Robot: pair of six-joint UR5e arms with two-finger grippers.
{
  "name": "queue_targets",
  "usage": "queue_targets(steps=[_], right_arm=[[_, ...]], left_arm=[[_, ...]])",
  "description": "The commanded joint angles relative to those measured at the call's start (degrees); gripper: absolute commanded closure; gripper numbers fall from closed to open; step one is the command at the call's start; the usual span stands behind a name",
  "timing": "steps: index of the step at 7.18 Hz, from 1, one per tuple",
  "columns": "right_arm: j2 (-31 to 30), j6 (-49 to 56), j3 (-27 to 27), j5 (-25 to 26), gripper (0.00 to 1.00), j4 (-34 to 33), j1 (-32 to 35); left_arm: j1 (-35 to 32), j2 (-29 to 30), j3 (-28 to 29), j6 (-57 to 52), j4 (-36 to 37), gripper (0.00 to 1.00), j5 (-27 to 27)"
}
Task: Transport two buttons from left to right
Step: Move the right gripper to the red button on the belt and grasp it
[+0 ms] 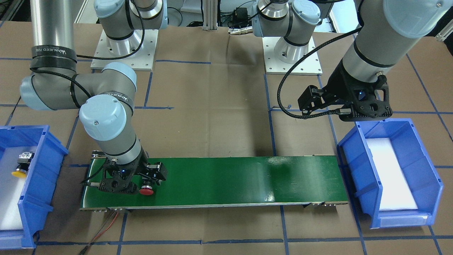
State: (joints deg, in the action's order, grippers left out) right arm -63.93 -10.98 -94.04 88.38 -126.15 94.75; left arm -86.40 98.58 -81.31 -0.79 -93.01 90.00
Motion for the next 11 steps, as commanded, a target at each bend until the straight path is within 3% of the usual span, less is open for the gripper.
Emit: queue_targets(steps=[1, 2, 3, 4, 8, 9, 11], right_arm=[[1.2, 0.2, -0.5, 0.2, 0.2, 0.4, 0.1], [1.1, 0.6, -1.1, 0.3, 0.4, 0.6, 0.0], [0.7, 0.7, -1.1, 0.6, 0.71, 1.2, 0.0], [0.4, 0.9, -1.0, 0.9, 0.95, 1.9, -0.1], [-5.3, 2.7, 1.9, 1.1, 0.96, 4.8, -3.7], [-8.2, 4.7, 4.1, 1.1, 0.96, 8.7, -6.4], [-10.5, 25.4, 10.9, 1.0, 0.96, 19.1, -17.4]], left_arm=[[0.0, 0.0, 0.0, 0.0, 0.0, 0.0, 0.0], [0.0, -0.1, 0.0, 0.0, 0.0, 0.0, 0.0], [0.0, -0.1, 0.0, 0.0, 0.0, 0.0, 0.0], [0.0, -0.1, 0.0, 0.0, -0.1, 0.0, 0.0], [0.0, 0.0, 0.2, 0.0, 0.0, 0.0, 0.0], [0.0, 0.0, 0.1, 0.0, 0.0, 0.0, 0.0], [0.0, 0.0, 0.2, 0.0, 0.0, 0.0, 0.0]])
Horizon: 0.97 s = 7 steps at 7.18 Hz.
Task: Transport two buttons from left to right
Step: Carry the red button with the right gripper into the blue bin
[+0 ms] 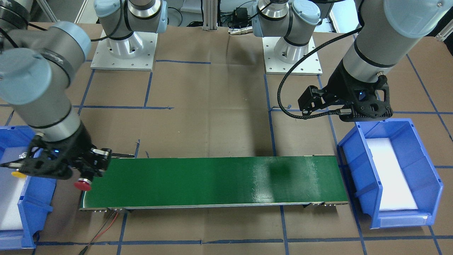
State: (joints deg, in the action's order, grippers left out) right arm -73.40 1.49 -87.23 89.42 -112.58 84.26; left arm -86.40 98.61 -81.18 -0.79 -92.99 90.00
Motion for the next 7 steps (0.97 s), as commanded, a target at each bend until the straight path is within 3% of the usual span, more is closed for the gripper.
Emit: queue_targets(steps=[1, 3, 5, 7], right_arm=[[-0.1, 24.2, 4.9, -0.5, 0.96, 5.2, -13.1], [4.9, 32.4, 5.8, -0.9, 0.96, 3.6, -21.0], [8.9, 34.4, 4.7, -0.8, 0.96, -4.7, -21.7], [12.7, 34.5, 4.5, -0.8, 0.96, -7.1, -21.6]], left_arm=[[0.0, 0.0, -0.1, 0.0, 0.0, 0.0, 0.0], [0.0, -0.1, -0.2, 0.2, 0.0, 0.0, 0.0], [0.0, 0.0, -0.1, 0.4, 0.0, 0.0, 0.0], [0.0, -0.1, -0.1, 0.4, -0.1, 0.0, 0.0]])
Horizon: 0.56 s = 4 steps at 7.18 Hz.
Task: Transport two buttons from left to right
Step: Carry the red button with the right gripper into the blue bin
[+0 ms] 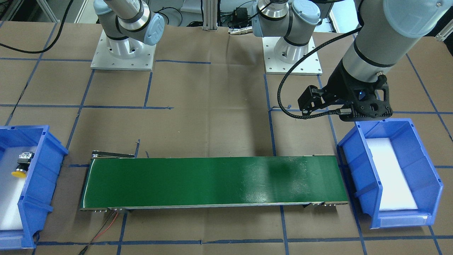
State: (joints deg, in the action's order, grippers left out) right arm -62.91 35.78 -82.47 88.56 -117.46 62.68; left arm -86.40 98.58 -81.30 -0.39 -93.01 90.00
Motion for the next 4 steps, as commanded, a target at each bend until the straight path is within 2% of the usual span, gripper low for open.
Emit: queue_targets(steps=[1, 4], right_arm=[[4.6, 0.2, -1.4, 0.0, 0.96, -4.9, 0.0], [7.5, 0.5, -3.5, -0.1, 0.96, -6.7, 0.0]], left_arm=[[0.0, 0.0, 0.0, 0.0, 0.0, 0.0, 0.0], [0.0, -0.1, -0.1, 0.0, 0.0, 0.0, 0.0]])
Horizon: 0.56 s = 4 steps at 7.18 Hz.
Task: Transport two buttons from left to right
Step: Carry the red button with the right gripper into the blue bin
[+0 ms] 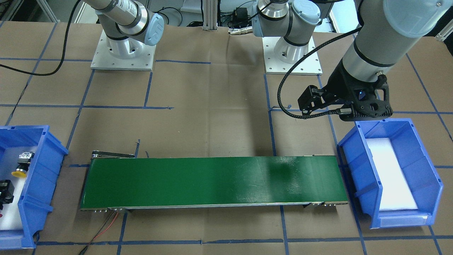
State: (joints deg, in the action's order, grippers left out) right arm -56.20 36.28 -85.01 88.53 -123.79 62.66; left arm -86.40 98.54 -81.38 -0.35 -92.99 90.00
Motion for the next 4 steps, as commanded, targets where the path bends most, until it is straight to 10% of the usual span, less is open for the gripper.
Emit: queue_targets(steps=[1, 2, 3, 4], right_arm=[[0.6, -0.1, -1.6, 0.0, 0.96, -0.4, 0.1], [0.5, -0.1, -1.6, -0.1, 0.95, -0.4, 0.1], [0.4, -0.2, -1.6, -0.1, 0.73, -0.5, 0.1], [0.0, -0.6, -1.1, -0.4, 0.12, -0.5, 0.1]], left_arm=[[0.0, 0.0, 0.0, 0.0, 0.0, 0.0, 0.0], [0.0, 0.0, 0.0, 0.0, 0.0, 0.0, 0.0], [0.0, 0.0, 0.0, 0.0, -0.1, 0.0, 0.0], [0.0, 0.0, 0.1, 0.0, 0.0, 0.0, 0.0]])
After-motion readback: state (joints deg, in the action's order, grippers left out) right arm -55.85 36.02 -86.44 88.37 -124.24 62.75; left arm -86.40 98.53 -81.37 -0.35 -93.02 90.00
